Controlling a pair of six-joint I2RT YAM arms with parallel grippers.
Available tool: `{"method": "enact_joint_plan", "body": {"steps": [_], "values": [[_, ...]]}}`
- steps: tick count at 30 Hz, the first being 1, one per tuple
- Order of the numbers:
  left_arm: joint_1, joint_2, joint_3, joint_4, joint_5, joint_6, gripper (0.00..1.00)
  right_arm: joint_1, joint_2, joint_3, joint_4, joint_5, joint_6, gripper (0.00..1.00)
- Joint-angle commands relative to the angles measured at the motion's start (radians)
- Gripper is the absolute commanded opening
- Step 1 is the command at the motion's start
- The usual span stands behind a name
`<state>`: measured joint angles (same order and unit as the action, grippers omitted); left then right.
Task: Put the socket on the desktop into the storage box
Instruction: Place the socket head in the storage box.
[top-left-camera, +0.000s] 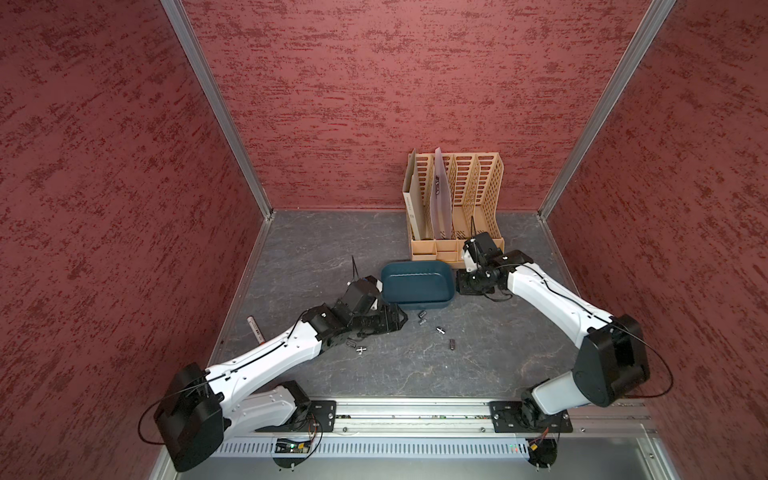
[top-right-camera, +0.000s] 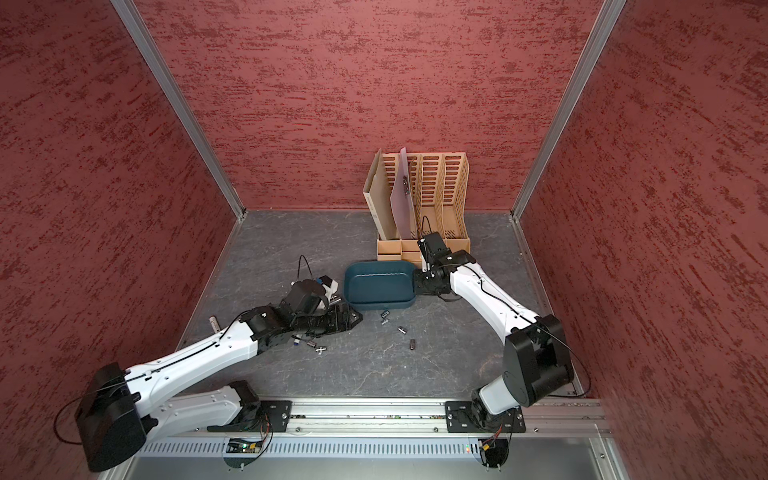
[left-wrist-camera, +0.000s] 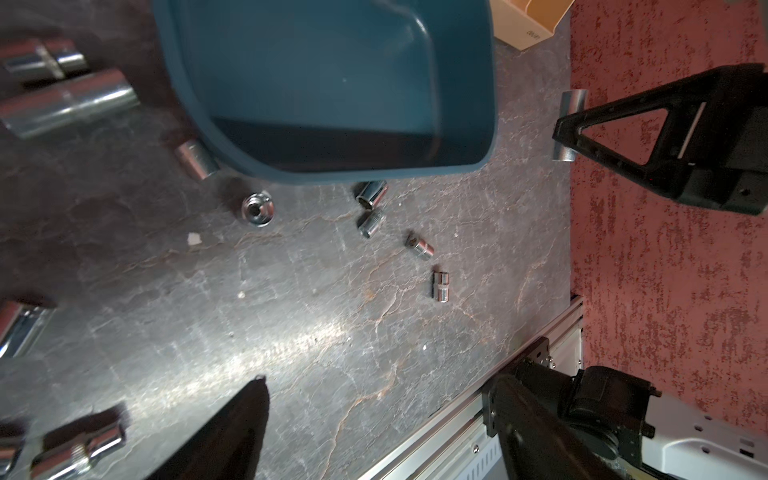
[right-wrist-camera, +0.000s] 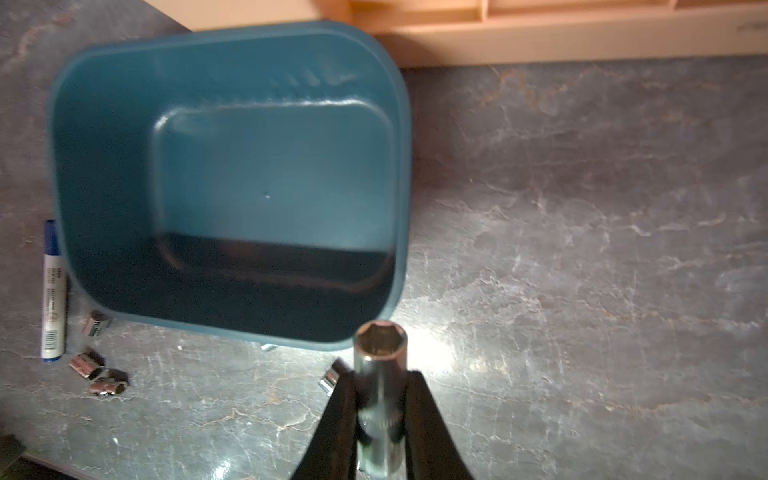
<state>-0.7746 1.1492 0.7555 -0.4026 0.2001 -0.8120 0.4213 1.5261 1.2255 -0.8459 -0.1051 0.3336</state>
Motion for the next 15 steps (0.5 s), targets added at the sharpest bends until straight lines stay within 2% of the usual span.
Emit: {"method": "enact_joint_plan", "body": {"steps": [1, 7, 15], "values": [[-0.002, 0.044, 0.058, 0.039, -0.017, 0.03, 0.87, 0.024, 0.054, 0.059, -0.009, -0.019, 0.022, 0.12], [0.009, 0.099, 0.096, 0.035, -0.032, 0.031, 0.87, 0.044, 0.167, 0.129, 0.019, -0.022, 0.034, 0.12], [0.041, 0.083, 0.065, 0.055, -0.02, 0.027, 0.88, 0.053, 0.276, 0.153, 0.054, -0.015, 0.048, 0.12]]}}
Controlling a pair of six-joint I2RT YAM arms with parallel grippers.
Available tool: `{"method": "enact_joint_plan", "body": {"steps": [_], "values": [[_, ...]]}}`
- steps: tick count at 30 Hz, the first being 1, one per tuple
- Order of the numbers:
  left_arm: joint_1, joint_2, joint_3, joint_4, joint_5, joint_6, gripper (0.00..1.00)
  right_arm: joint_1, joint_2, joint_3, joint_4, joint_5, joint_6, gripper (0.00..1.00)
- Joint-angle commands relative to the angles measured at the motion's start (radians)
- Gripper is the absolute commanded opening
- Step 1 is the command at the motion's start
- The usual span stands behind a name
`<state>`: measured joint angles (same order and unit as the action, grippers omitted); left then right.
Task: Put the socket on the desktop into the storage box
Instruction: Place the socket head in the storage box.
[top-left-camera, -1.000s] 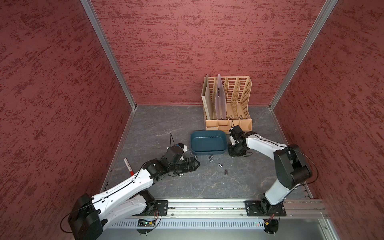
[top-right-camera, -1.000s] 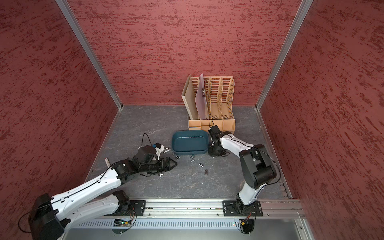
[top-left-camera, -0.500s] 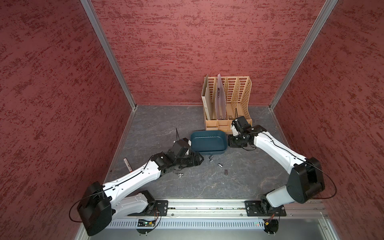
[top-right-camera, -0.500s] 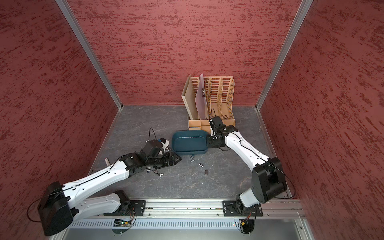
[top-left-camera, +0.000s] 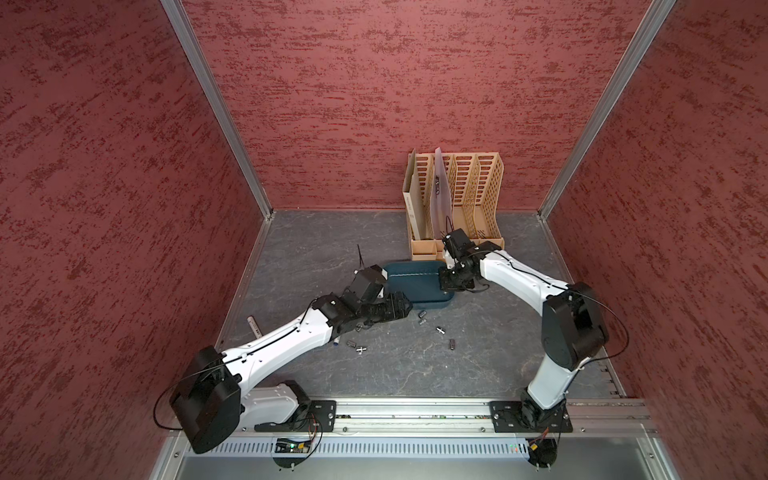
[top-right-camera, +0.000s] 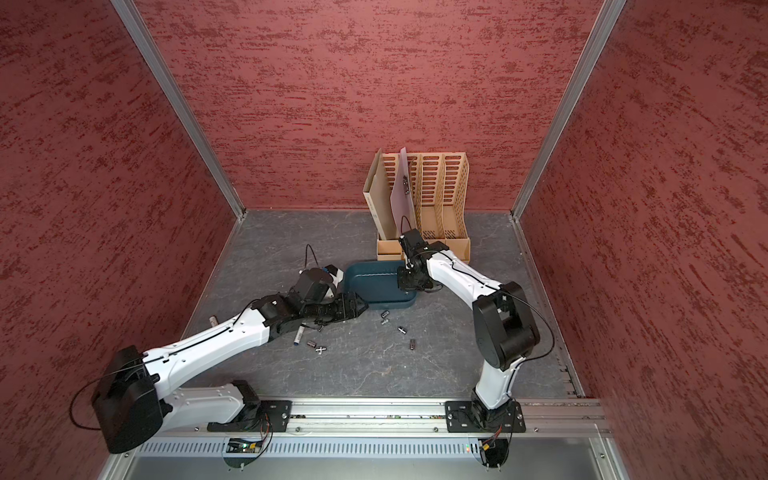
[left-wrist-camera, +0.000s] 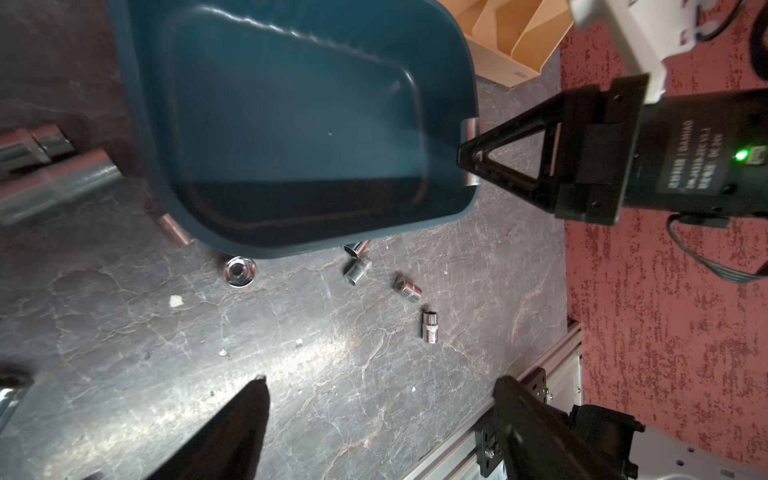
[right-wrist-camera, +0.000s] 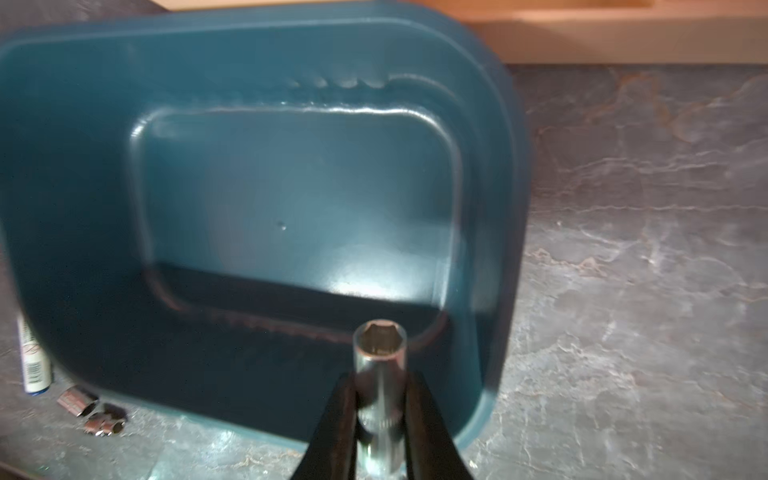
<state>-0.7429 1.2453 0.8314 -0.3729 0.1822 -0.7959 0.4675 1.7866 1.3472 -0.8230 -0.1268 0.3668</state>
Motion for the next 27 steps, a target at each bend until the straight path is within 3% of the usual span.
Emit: {"method": "enact_joint_plan", "body": {"steps": [1, 19, 27], "values": [[0.012, -0.015, -0.015, 0.024, 0.0, 0.011, 0.87, 0.006, 0.024, 0.032, 0.035, 0.009, 0.018, 0.12], [0.027, -0.077, -0.077, 0.017, -0.004, -0.014, 0.88, 0.008, 0.164, 0.071, 0.078, 0.057, 0.038, 0.14], [0.033, -0.096, -0.095, 0.007, -0.009, -0.019, 0.88, 0.007, 0.161, 0.073, 0.079, 0.066, 0.043, 0.26]]}}
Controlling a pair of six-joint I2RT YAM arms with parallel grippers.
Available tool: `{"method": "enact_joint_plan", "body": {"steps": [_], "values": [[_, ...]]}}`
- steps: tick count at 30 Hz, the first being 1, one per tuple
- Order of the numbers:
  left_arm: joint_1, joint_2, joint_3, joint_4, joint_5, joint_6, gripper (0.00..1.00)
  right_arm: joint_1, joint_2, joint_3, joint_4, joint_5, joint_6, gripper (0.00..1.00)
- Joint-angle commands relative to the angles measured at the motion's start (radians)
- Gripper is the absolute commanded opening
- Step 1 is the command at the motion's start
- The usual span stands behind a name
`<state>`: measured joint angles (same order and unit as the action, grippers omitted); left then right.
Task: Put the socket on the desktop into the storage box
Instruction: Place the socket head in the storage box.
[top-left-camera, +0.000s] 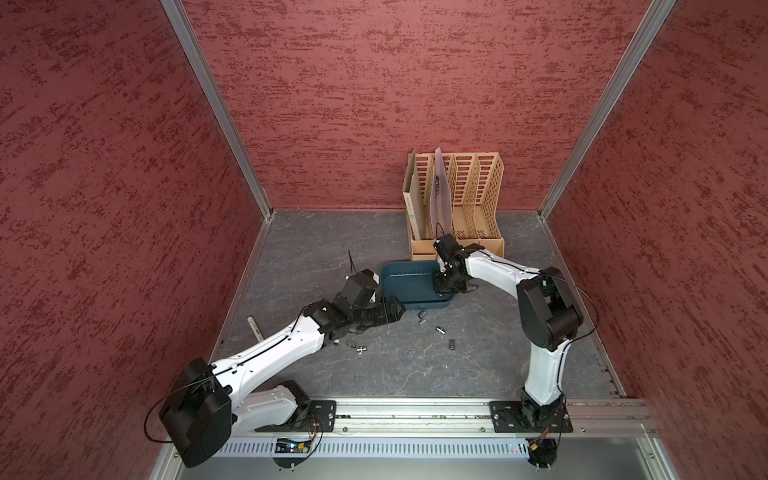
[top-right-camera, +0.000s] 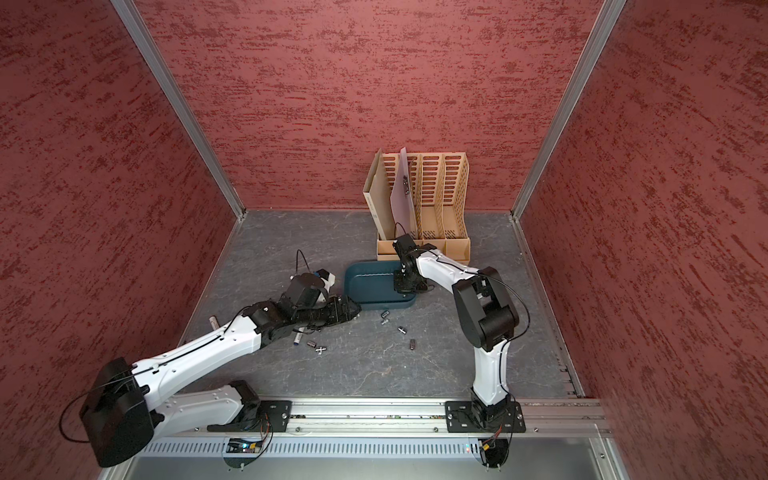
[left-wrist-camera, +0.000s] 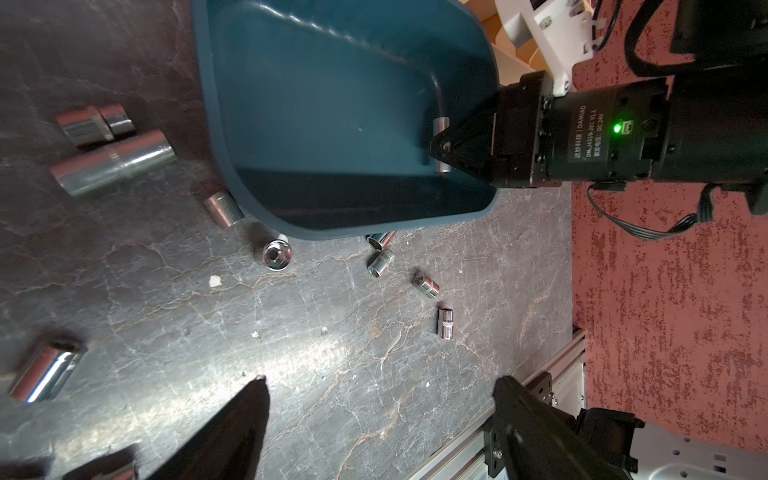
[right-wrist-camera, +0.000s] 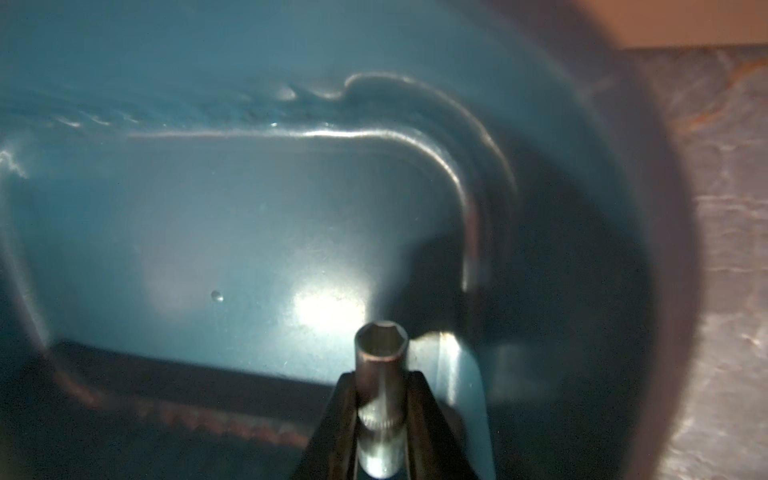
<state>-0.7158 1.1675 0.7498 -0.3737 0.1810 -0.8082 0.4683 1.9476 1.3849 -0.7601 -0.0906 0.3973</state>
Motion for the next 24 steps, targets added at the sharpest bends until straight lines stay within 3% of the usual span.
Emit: {"method": "enact_joint_plan", "body": {"steps": [1, 5, 13, 24], "values": [[0.007, -0.018, -0.016, 0.006, -0.007, -0.006, 0.87, 0.006, -0.004, 0.036, 0.016, 0.033, 0.015, 0.3], [0.006, -0.02, -0.017, 0.004, -0.006, -0.009, 0.87, 0.009, -0.02, 0.031, 0.018, 0.044, 0.016, 0.35], [0.006, -0.019, -0.013, -0.003, 0.01, 0.001, 0.88, 0.015, -0.079, 0.025, 0.016, 0.04, 0.017, 0.37], [-0.043, 0.04, 0.037, -0.028, 0.109, 0.072, 0.87, 0.043, -0.305, -0.047, -0.039, 0.048, 0.055, 0.4]]}}
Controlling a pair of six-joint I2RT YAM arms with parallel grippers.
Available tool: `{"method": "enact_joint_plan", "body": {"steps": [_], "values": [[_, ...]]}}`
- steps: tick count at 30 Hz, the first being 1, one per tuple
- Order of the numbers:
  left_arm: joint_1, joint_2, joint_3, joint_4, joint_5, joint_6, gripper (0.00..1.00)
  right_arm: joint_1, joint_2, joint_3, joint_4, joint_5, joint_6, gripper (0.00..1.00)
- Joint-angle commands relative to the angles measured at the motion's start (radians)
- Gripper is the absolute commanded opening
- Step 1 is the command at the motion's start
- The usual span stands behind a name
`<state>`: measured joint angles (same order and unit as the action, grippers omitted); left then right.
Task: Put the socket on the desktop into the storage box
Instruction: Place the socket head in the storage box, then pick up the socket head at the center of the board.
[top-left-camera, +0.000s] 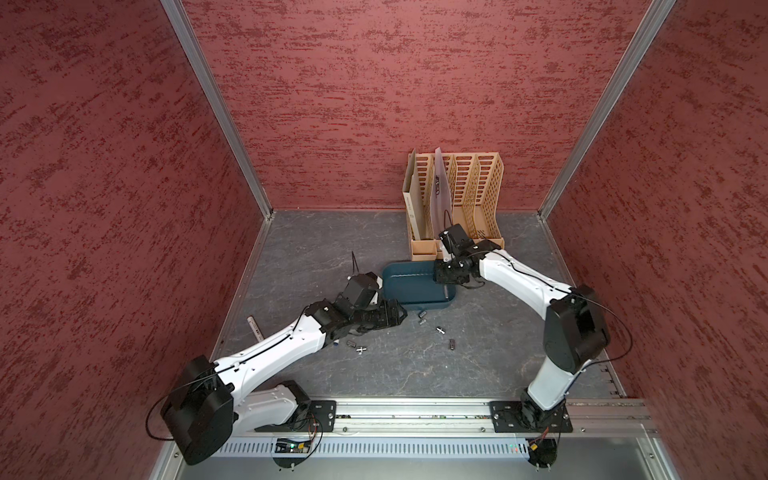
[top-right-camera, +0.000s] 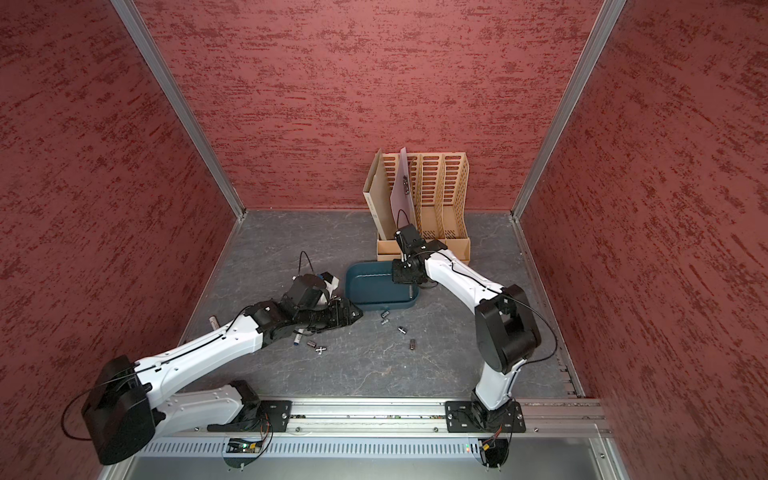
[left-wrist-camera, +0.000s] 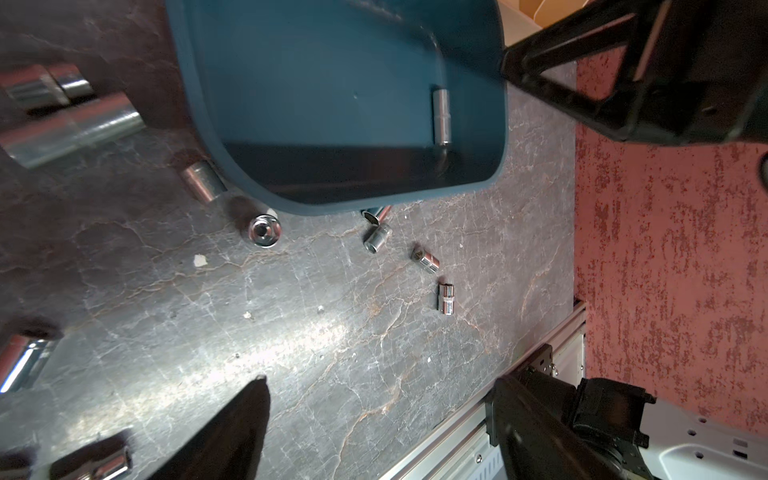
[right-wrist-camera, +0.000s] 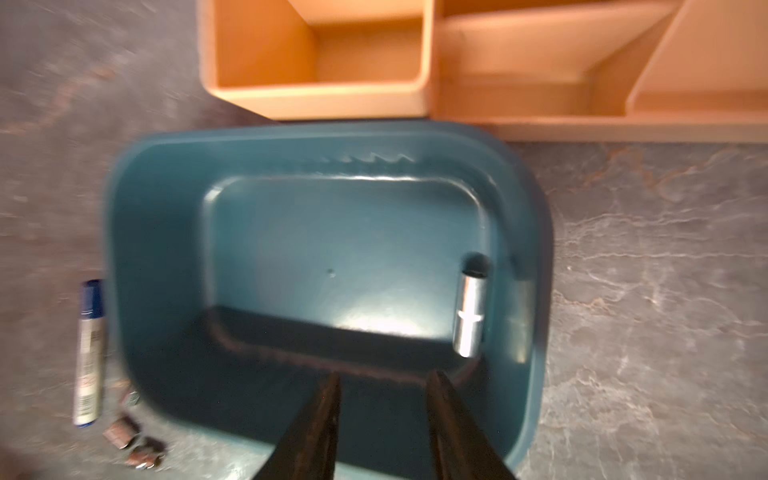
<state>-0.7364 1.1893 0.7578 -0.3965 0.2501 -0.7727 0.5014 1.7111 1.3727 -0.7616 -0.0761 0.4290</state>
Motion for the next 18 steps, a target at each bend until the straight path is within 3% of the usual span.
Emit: {"method": "enact_joint_plan", "body": {"steps": [1, 10, 18], "values": [[-0.033, 0.022, 0.029, 0.0, 0.044, 0.039, 0.87, 0.011, -0.089, -0.051, -0.046, 0.037, 0.027, 0.4], [-0.125, 0.059, 0.01, 0.034, 0.036, 0.048, 0.87, 0.026, -0.325, -0.264, -0.104, 0.039, 0.089, 0.4], [-0.191, 0.075, -0.017, 0.04, 0.0, 0.047, 0.87, 0.069, -0.426, -0.393, -0.142, 0.041, 0.153, 0.4]]}}
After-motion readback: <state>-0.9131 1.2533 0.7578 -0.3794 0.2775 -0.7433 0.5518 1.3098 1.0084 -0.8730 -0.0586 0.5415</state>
